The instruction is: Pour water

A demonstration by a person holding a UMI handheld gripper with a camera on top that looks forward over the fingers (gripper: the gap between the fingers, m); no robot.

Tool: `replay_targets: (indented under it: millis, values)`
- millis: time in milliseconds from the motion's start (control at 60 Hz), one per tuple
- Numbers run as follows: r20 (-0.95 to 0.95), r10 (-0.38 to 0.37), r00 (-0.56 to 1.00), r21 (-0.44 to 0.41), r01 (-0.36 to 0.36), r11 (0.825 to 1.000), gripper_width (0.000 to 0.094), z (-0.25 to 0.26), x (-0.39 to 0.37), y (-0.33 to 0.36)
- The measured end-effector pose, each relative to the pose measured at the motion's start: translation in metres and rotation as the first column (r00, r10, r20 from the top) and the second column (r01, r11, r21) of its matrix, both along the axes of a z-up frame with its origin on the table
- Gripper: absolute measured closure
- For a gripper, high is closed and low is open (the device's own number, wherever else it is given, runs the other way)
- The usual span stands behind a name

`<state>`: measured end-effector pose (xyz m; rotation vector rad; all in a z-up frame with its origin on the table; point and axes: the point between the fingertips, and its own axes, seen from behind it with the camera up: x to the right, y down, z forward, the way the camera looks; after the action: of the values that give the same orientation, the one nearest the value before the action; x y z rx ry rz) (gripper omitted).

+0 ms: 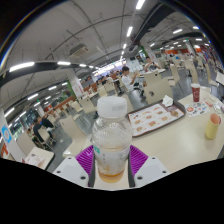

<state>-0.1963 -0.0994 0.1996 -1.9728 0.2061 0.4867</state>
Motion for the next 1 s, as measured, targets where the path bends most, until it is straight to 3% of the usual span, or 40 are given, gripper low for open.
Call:
replay_targets:
  millis: [233, 367, 550, 817, 1000]
  values:
    - [-0.330, -0.051, 0.943, 0.019, 0.061, 0.998, 0.0487, 0.060, 0.121, 0.004]
    - [-0.583, -0.094, 0.807, -0.041, 0.086, 0.995, 0.0489, 0.064, 0.193, 0.008]
    - [-0.808, -0.200, 0.555, -0.173, 0.101, 0.980, 0.0490, 0.019, 0.275, 0.025]
    - [-0.944, -0.305, 0.128, -0.303, 0.029, 0.952, 0.0491, -0.027, 0.325, 0.041]
    - [-0.940, -0.330, 0.091, -0.332, -0.011, 0.943, 0.0491, -0.033, 0.328, 0.040]
